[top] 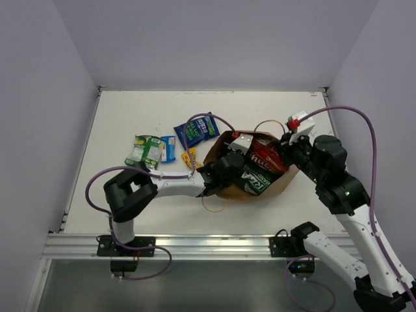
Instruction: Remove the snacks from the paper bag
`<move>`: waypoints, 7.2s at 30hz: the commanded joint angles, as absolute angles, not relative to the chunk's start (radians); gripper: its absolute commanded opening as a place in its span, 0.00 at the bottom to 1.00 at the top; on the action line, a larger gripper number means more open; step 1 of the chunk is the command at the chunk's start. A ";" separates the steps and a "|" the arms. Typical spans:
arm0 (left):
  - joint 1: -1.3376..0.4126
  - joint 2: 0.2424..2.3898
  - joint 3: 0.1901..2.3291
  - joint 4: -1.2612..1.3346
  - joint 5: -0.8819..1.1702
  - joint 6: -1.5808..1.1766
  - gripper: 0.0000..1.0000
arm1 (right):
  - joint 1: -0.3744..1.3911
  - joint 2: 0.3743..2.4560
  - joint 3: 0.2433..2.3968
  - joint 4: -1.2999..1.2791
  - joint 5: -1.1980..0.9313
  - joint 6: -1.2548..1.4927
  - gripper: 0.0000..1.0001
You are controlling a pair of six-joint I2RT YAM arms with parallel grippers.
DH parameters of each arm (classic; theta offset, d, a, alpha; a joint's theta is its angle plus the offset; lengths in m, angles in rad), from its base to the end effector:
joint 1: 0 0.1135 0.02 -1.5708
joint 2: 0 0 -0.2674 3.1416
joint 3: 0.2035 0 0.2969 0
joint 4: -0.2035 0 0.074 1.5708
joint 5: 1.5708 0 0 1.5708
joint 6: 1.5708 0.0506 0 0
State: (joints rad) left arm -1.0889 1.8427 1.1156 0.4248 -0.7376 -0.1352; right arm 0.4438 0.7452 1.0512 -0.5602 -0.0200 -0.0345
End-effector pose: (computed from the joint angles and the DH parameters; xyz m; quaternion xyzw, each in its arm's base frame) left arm 0.2412 -0.3877 0.1894 0.1551 0.7656 -0.0799 0.6192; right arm 0.1831 0.0882 0.4083 -0.1933 0.7670 0.1321 0.5974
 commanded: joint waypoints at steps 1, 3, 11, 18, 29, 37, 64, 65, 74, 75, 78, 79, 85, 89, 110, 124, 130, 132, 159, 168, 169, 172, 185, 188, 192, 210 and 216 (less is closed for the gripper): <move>-1.074 1.856 1.138 0.526 -0.772 -0.121 0.53 | 0.446 0.723 1.118 -0.477 -0.107 -0.021 0.00; -1.074 1.852 1.137 0.532 -0.766 -0.123 0.42 | 0.446 0.723 1.118 -0.479 -0.101 -0.025 0.00; -1.077 1.715 1.103 0.476 -0.726 -0.135 0.00 | 0.446 0.719 1.081 -0.449 -0.011 -0.028 0.00; -1.085 1.514 1.109 0.321 -0.533 -0.170 0.00 | 0.446 0.742 1.069 -0.439 0.149 -0.022 0.00; -1.111 1.349 1.267 0.045 -0.324 -0.291 0.00 | 0.446 0.775 1.060 -0.448 0.296 -0.008 0.00; -1.106 1.186 1.492 -0.316 -0.445 -0.354 0.00 | 0.443 0.813 1.054 -0.463 0.471 0.061 0.00; -0.238 1.364 1.321 -0.079 -0.036 -0.462 0.00 | 0.393 0.808 1.098 -0.540 0.400 0.138 0.00; -0.213 1.403 1.336 -0.062 0.030 -0.469 0.00 | 0.393 0.805 1.098 -0.540 0.385 0.137 0.00; -0.052 1.814 1.410 0.170 0.328 -0.488 0.00 | 0.394 0.792 1.081 -0.512 0.341 0.115 0.00; -0.029 1.844 1.408 0.182 0.342 -0.489 0.00 | 0.396 0.792 1.081 -0.511 0.327 0.114 0.00; 0.000 1.940 1.434 0.157 0.356 -0.489 0.25 | 0.394 0.796 1.083 -0.514 0.321 0.107 0.00; 0.000 1.971 1.437 0.123 0.354 -0.485 0.34 | 0.394 0.798 1.085 -0.515 0.321 0.106 0.00; 0.038 1.863 1.431 -0.025 0.213 -0.442 0.90 | 0.394 0.793 1.075 -0.506 0.314 0.098 0.00; 0.034 1.702 1.437 -0.139 0.149 -0.428 1.00 | 0.394 0.795 1.080 -0.508 0.322 0.087 0.00; -1.107 1.301 1.465 -0.431 -0.156 -0.206 0.94 | 0.403 0.769 1.085 -0.399 0.161 -0.127 0.00; -1.278 1.529 1.401 -0.439 -0.163 0.239 0.92 | 0.457 0.752 1.043 -0.399 0.112 -0.193 0.00; -1.276 1.623 1.417 -0.428 -0.166 0.340 0.91 | 0.469 0.755 1.037 -0.399 0.101 -0.202 0.01; -1.270 1.653 1.424 -0.420 -0.167 0.366 0.89 | 0.475 0.755 1.037 -0.402 0.101 -0.204 0.01; -1.227 1.508 1.640 -0.526 -0.068 0.327 0.00 | 0.489 0.767 0.971 -0.348 0.227 -0.212 0.00; -1.227 1.278 1.591 -0.453 -0.182 0.290 0.00 | 0.489 0.788 0.973 -0.354 0.258 -0.207 0.00; -1.226 1.263 1.586 -0.445 -0.213 0.284 0.00 | 0.489 0.790 0.973 -0.356 0.265 -0.207 0.00; -1.223 1.186 1.566 -0.382 -0.331 0.239 0.00 | 0.488 0.793 0.973 -0.354 0.290 -0.204 0.00; -1.080 0.997 1.531 -0.377 -0.823 0.114 0.00 | 0.488 0.870 1.005 -0.371 0.517 -0.144 0.00; -1.001 1.020 1.510 -0.420 -0.764 0.071 0.00 | 0.483 0.891 1.015 -0.386 0.595 -0.123 0.00; -0.870 1.086 1.445 -0.431 -0.634 -0.018 0.00 | 0.465 0.891 1.038 -0.411 0.638 -0.092 0.00; -0.227 1.350 1.376 -0.080 -0.507 0.046 0.00 | 0.451 0.816 1.022 -0.422 0.489 -0.061 0.00; -0.147 1.574 1.361 0.029 -0.636 0.230 0.00 | 0.451 0.807 1.017 -0.419 0.448 -0.063 0.00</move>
State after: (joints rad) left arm -0.1768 1.4811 1.3746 -0.1215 -0.5362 0.0990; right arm 0.4522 0.8288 0.9955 -0.4484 0.4801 -0.0780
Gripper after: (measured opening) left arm 0.027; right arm 0.019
